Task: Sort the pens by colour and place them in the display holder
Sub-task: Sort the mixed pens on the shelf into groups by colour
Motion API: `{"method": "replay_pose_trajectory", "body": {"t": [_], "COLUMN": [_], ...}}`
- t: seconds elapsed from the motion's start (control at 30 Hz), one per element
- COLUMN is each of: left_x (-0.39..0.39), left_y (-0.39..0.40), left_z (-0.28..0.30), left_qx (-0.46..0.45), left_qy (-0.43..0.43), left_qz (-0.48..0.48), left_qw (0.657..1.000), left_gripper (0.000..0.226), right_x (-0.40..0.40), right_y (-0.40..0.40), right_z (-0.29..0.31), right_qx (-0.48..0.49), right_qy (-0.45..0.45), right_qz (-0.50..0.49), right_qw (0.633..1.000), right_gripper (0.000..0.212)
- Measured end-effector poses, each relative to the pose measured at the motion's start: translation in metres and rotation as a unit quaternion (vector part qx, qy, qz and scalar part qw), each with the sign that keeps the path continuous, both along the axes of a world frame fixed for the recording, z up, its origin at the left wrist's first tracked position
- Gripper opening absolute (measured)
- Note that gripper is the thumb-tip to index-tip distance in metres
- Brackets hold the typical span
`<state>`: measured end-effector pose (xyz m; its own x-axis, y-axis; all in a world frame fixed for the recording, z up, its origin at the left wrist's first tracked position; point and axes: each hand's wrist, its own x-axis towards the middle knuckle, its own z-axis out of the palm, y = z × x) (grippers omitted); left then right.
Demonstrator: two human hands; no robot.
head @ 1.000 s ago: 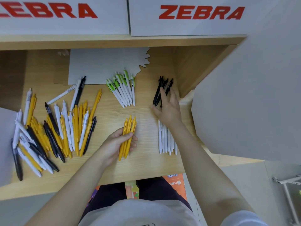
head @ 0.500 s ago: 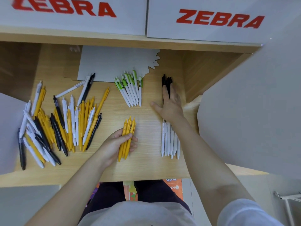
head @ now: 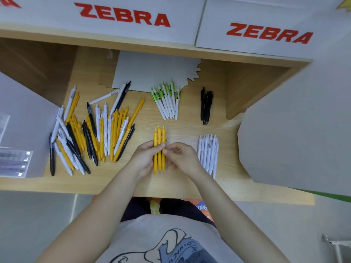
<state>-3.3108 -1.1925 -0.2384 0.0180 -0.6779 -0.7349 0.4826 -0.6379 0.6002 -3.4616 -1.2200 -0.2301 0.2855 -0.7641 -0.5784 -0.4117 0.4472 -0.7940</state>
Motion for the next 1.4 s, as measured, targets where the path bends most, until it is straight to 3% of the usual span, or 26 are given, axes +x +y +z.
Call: {"method": "replay_pose_trajectory", "body": {"t": [0.2, 0.37, 0.57, 0.73, 0.9, 1.0, 1.1, 1.2, 1.27, 1.4], "left_x": [0.013, 0.021, 0.023, 0.028, 0.037, 0.052, 0.077, 0.113, 0.139, 0.183], "left_y": [0.012, 0.011, 0.014, 0.014, 0.016, 0.022, 0.026, 0.028, 0.029, 0.027], "left_z": [-0.009, -0.027, -0.039, -0.039, -0.031, -0.023, -0.015, -0.016, -0.026, -0.043], "left_qx": [0.017, 0.005, -0.053, -0.053, -0.024, -0.036, -0.116, -0.223, -0.23, -0.169], "left_qy": [-0.126, -0.237, -0.427, -0.418, -0.324, -0.337, -0.457, -0.617, -0.681, -0.707], "left_qz": [-0.087, -0.15, -0.207, -0.192, -0.194, -0.219, -0.228, -0.187, -0.216, -0.317], "left_qw": [0.988, 0.96, 0.878, 0.887, 0.926, 0.915, 0.852, 0.731, 0.66, 0.61], "left_gripper": [0.02, 0.041, 0.047, 0.041, 0.041, 0.042, 0.034, 0.035, 0.048, 0.068], "right_x": [0.023, 0.026, 0.031, 0.039, 0.045, 0.048, 0.057, 0.084, 0.109, 0.155], "right_y": [0.022, 0.026, 0.031, 0.029, 0.032, 0.034, 0.031, 0.024, 0.017, 0.0], "right_z": [-0.022, -0.033, -0.037, -0.039, -0.041, -0.038, -0.028, -0.017, -0.015, -0.021], "right_qx": [0.024, -0.047, -0.079, -0.114, -0.11, -0.102, -0.131, -0.157, -0.138, -0.057], "right_qy": [0.035, 0.136, 0.178, 0.171, 0.164, 0.174, 0.198, 0.186, 0.167, 0.163], "right_qz": [-0.034, -0.028, -0.044, -0.054, -0.001, -0.006, -0.047, -0.05, -0.027, -0.01], "right_qw": [0.998, 0.989, 0.98, 0.977, 0.98, 0.979, 0.97, 0.969, 0.976, 0.985], "right_gripper": [0.01, 0.014, 0.029, 0.039, 0.035, 0.036, 0.037, 0.028, 0.027, 0.046]}}
